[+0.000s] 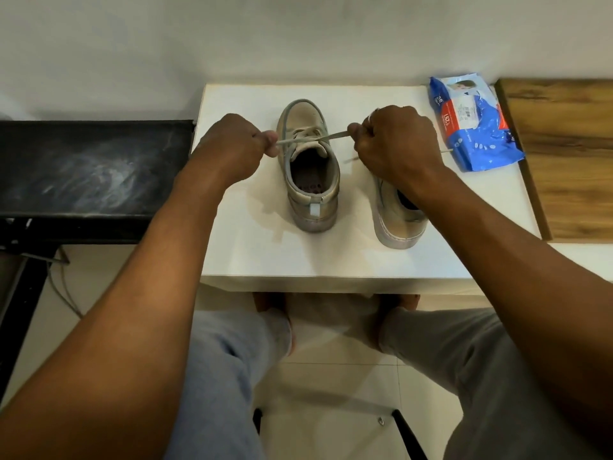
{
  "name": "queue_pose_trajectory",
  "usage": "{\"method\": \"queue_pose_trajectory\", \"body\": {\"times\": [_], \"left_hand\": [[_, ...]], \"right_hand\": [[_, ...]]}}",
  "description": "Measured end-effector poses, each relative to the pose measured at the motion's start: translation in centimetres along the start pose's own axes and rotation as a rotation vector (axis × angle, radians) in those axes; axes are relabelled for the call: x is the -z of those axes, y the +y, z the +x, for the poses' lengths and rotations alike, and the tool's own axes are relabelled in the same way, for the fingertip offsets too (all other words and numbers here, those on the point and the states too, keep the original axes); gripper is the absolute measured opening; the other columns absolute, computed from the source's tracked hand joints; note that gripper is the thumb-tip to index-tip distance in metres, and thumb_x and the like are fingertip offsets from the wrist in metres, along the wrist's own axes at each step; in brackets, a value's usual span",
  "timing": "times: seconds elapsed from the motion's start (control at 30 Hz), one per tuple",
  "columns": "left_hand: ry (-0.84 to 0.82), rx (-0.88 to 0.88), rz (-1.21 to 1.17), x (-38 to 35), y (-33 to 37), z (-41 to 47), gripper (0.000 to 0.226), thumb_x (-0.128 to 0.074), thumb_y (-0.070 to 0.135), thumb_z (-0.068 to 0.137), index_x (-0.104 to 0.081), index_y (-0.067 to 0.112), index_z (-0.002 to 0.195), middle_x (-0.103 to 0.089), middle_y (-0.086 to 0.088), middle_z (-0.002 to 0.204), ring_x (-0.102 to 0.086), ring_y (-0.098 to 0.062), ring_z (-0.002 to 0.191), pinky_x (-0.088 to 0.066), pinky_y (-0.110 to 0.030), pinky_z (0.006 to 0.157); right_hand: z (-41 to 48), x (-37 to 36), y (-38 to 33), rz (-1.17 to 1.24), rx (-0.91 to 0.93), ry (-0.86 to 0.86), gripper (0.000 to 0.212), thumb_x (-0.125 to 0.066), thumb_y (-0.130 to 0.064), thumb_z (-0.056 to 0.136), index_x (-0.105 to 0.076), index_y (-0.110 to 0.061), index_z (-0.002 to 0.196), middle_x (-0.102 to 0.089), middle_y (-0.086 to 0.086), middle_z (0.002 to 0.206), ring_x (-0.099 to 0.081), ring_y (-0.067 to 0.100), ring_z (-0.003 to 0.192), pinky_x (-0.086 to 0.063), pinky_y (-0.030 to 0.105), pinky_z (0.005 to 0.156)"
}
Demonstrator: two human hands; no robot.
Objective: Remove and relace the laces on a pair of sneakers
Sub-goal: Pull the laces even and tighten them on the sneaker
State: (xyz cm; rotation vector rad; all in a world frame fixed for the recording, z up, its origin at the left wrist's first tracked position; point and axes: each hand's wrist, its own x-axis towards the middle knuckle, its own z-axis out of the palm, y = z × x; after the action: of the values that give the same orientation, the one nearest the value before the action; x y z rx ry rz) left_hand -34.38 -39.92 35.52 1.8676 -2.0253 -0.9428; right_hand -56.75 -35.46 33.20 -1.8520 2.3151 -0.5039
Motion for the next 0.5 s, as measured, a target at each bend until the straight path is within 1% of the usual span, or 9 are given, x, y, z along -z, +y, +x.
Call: {"method": "queue_pose_trajectory", "body": {"times": [0.07,0.13,0.23,0.3,0.33,0.37,0.4,0.47,0.5], "left_hand": [[-0.005,0.05,-0.007,0.1,-0.4,0.2,0.034,-0.052,0.047,0.097,-0.076,0.024,0.089,-0.057,0.007,0.072,-0.049,-0.008,0.065,-0.036,-0.026,0.054],[0.008,0.1,-0.022,0.1,-0.7,0.6,0.032,-0.053,0.042,0.098,-0.076,0.022,0.091,-0.055,0.012,0.071,-0.048,-0.004,0.064,-0.034,-0.023,0.053],[0.011,0.154,-0.043,0.3,-1.3,0.9,0.027,-0.052,0.035,0.099,-0.075,0.022,0.092,-0.057,0.02,0.074,-0.048,0.0,0.065,-0.032,-0.021,0.052],[-0.014,0.147,-0.035,0.3,-1.7,0.9,0.027,-0.052,0.036,0.099,-0.076,0.024,0.091,-0.062,0.02,0.08,-0.049,-0.001,0.066,-0.033,-0.022,0.053],[-0.025,0.128,-0.024,0.3,-1.9,0.7,0.028,-0.052,0.038,0.098,-0.076,0.024,0.092,-0.061,0.018,0.079,-0.049,-0.001,0.066,-0.033,-0.023,0.053],[-0.038,0.095,-0.004,0.2,-2.0,0.5,0.028,-0.052,0.04,0.098,-0.076,0.025,0.094,-0.06,0.017,0.078,-0.049,-0.002,0.066,-0.033,-0.022,0.054],[-0.045,0.05,0.022,0.1,-2.0,0.3,0.028,-0.052,0.041,0.098,-0.075,0.026,0.098,-0.061,0.016,0.082,-0.051,-0.003,0.069,-0.034,-0.022,0.056],[-0.022,-0.052,0.045,-0.4,-1.7,0.1,0.026,-0.051,0.044,0.097,-0.071,0.029,0.108,-0.065,0.012,0.102,-0.058,-0.008,0.085,-0.039,-0.025,0.067],[-0.003,-0.091,0.033,-0.7,-1.3,0.0,0.025,-0.052,0.043,0.097,-0.069,0.031,0.111,-0.064,0.012,0.11,-0.058,-0.01,0.096,-0.04,-0.026,0.074]], "right_hand": [[0.0,0.0,-0.1,-0.051,-0.023,-0.01,0.045,-0.049,-0.05,0.099,-0.072,-0.011,0.095,-0.067,0.004,0.079,-0.063,0.024,0.074,-0.052,0.046,0.09],[0.1,0.0,0.0,-0.059,-0.054,-0.03,0.045,-0.049,-0.051,0.099,-0.07,-0.011,0.096,-0.064,0.002,0.078,-0.062,0.024,0.076,-0.049,0.048,0.095],[0.2,0.1,0.3,-0.073,-0.066,-0.03,0.045,-0.049,-0.051,0.099,-0.069,-0.011,0.099,-0.061,0.002,0.079,-0.06,0.024,0.08,-0.045,0.047,0.097],[0.2,0.0,0.4,-0.109,-0.051,-0.035,0.046,-0.048,-0.052,0.099,-0.069,-0.011,0.099,-0.061,0.002,0.08,-0.06,0.024,0.081,-0.044,0.047,0.098],[0.2,0.0,0.4,-0.128,-0.046,-0.047,0.046,-0.048,-0.052,0.099,-0.07,-0.011,0.101,-0.061,0.002,0.081,-0.059,0.023,0.082,-0.042,0.047,0.1],[0.2,0.1,0.5,-0.156,-0.032,-0.055,0.045,-0.049,-0.052,0.099,-0.07,-0.012,0.103,-0.063,0.002,0.085,-0.058,0.023,0.086,-0.039,0.047,0.102],[0.2,0.1,0.5,-0.189,0.01,-0.043,0.043,-0.05,-0.049,0.099,-0.071,-0.013,0.108,-0.065,0.004,0.093,-0.057,0.024,0.093,-0.034,0.048,0.104],[0.2,-0.2,0.6,-0.22,0.175,0.025,0.037,-0.055,-0.043,0.097,-0.066,-0.019,0.124,-0.064,0.005,0.121,-0.052,0.028,0.115,-0.029,0.048,0.104],[0.1,-0.4,0.3,-0.203,0.257,0.044,0.04,-0.057,-0.042,0.096,-0.062,-0.023,0.131,-0.06,0.004,0.13,-0.049,0.029,0.121,-0.028,0.047,0.103]]}}
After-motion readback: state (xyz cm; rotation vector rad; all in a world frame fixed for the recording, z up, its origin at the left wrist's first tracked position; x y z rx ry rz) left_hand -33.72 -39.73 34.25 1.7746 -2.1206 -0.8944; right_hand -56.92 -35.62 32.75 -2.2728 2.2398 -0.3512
